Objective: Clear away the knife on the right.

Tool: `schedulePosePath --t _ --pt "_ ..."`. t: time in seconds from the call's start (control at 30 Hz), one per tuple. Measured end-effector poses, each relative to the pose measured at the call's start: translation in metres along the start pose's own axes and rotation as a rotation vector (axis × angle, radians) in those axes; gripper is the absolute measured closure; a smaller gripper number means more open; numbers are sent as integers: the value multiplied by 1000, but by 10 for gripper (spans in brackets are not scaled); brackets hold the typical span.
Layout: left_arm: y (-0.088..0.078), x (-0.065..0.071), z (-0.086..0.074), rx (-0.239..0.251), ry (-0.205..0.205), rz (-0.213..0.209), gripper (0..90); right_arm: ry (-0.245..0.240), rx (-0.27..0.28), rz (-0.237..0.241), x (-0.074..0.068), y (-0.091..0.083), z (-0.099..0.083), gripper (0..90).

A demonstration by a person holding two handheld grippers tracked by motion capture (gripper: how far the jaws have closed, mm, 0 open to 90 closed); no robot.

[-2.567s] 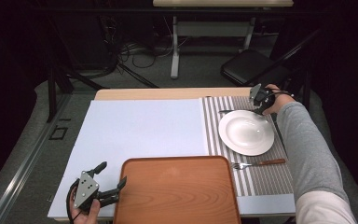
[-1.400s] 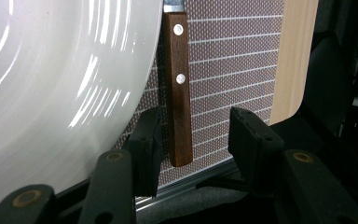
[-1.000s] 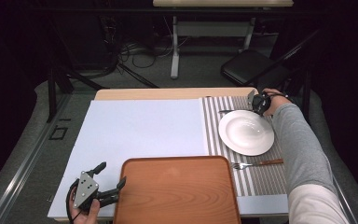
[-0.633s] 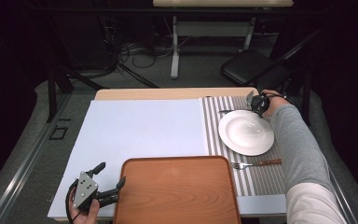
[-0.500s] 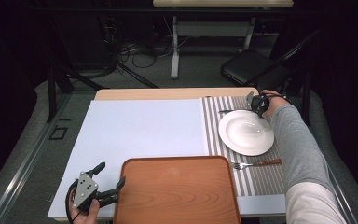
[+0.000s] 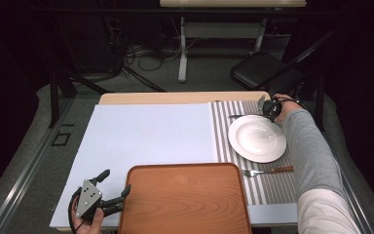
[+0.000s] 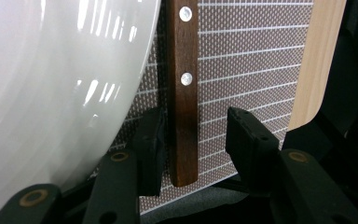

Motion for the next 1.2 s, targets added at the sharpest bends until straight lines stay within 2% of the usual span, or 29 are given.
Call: schedulePosePath --t 0.33,0.5,0.8,0.87,1.2 --pt "0 0 0 0 -1 1 156 10 4 -1 0 2 0 585" --pt "0 0 0 0 -2 1 156 0 5 -2 1 2 0 587" --pt "0 2 0 3 -2 -1 156 -5 3 -2 -1 3 1 629" --pt "0 2 1 4 -3 0 156 -13 17 -3 -1 4 2 643" --pt "0 2 1 4 -4 3 156 -28 -2 29 -4 3 1 732"
Point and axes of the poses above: each handheld gripper's, and its own axes: y roughly forward along the jaws, z roughly out of its top, x roughly to its right, the point moved 9 cm from there along y, roughly forward along the jaws, and after that the axes turned 11 degrees about x, right-handed, at the moved point
